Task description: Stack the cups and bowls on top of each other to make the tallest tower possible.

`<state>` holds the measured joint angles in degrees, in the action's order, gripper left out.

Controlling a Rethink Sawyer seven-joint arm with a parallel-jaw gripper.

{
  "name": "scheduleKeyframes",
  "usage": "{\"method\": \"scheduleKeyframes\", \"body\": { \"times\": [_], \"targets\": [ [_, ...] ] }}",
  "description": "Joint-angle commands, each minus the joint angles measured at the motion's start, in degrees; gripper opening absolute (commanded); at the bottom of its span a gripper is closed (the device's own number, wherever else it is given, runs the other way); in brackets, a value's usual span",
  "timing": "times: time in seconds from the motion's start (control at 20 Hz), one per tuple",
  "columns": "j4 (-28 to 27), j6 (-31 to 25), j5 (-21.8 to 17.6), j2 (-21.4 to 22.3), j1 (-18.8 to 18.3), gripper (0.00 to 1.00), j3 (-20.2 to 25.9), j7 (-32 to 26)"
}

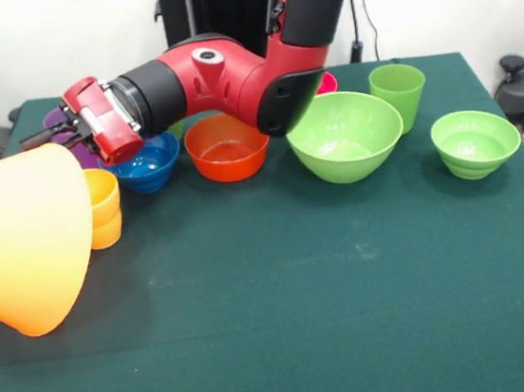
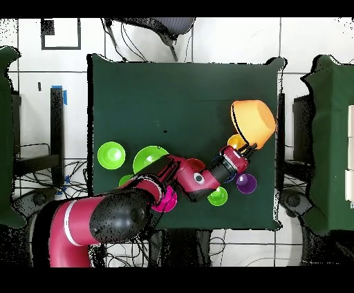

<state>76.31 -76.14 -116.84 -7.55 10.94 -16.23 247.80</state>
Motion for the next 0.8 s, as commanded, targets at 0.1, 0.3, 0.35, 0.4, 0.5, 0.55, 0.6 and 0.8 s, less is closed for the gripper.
{"method": "scheduleKeyframes", "body": {
  "times": [0.1,0.3,0.35,0.4,0.5,0.55,0.6,0.8],
  "targets": [
    [-6.20,-1.98,-3.98,-4.34,-0.82,0.00,8.07,22.10],
    [-6.56,-1.71,-2.48,-4.20,-0.79,0.00,7.41,20.89],
    [-7.02,-1.91,-0.96,-4.24,-0.97,0.00,7.37,18.51],
    [-7.63,-2.39,-0.12,-4.63,-1.08,0.00,7.38,17.07],
    [-8.96,-3.34,2.00,-5.42,-1.42,0.00,7.45,13.42],
    [-9.67,-3.81,3.27,-5.82,-1.65,0.00,7.51,11.21],
    [-10.48,-4.61,4.66,-6.32,-1.85,0.00,7.48,8.98],
    [-12.93,-6.98,7.41,-8.28,-1.67,0.00,6.72,3.20]
  ]
}}
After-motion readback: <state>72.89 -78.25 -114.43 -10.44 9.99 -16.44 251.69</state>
